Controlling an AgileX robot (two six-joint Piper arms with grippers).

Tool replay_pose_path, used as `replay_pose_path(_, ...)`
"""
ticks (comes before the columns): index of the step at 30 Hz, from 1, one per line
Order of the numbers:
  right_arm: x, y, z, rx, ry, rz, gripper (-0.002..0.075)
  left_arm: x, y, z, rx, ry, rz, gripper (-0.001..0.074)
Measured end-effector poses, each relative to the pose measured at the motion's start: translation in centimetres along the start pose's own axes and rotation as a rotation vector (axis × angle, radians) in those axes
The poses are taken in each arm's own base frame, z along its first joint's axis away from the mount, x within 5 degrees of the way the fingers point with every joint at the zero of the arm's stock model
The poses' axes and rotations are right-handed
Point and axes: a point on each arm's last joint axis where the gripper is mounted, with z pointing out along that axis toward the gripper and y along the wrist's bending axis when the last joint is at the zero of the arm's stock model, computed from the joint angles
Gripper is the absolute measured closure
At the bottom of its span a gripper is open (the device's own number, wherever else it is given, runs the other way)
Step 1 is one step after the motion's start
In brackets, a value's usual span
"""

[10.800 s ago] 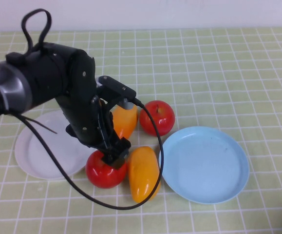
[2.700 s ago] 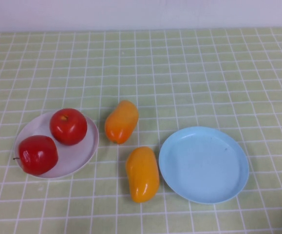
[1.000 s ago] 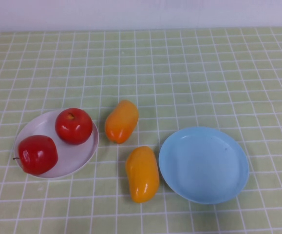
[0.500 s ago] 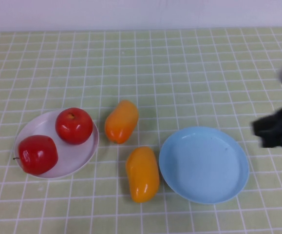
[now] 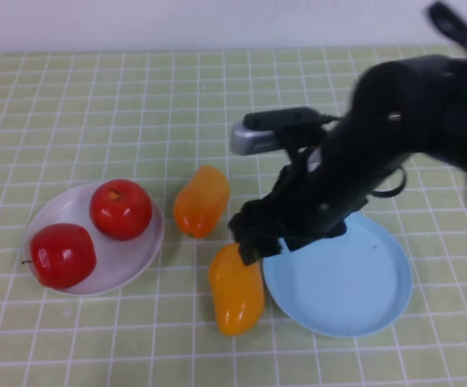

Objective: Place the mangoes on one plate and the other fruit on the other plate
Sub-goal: Put another type of fruit in the right plate

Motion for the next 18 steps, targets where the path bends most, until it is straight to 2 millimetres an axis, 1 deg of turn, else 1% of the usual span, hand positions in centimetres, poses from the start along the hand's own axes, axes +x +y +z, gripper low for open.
replay_pose_path(1, -0.3, 0.3, 0.6, 0.018, 0.026, 0.023, 0.0254, 0.0, 0.0, 0.0, 0.0, 0.0, 0.0, 0.0731)
replay_pose_path(3, -0.6, 1.0, 1.7, 0.044, 0.061, 0.054, 0.023, 0.0, 0.0, 0.0, 0.0, 0.0, 0.0, 0.0731)
replay_pose_path(9, -1.3, 2.5, 4.6, 0.068, 0.103, 0.104, 0.0213, 0.0, 0.0, 0.0, 0.0, 0.0, 0.0, 0.0731)
replay_pose_path(15, -2.0, 2.5, 7.7, 0.098, 0.136, 0.113, 0.0209, 0.0, 0.0, 0.0, 0.0, 0.0, 0.0, 0.0731)
replay_pose_path(18, -2.3, 2.5, 9.0, 0.108, 0.151, 0.109, 0.0209, 0.0, 0.0, 0.0, 0.0, 0.0, 0.0, 0.0731)
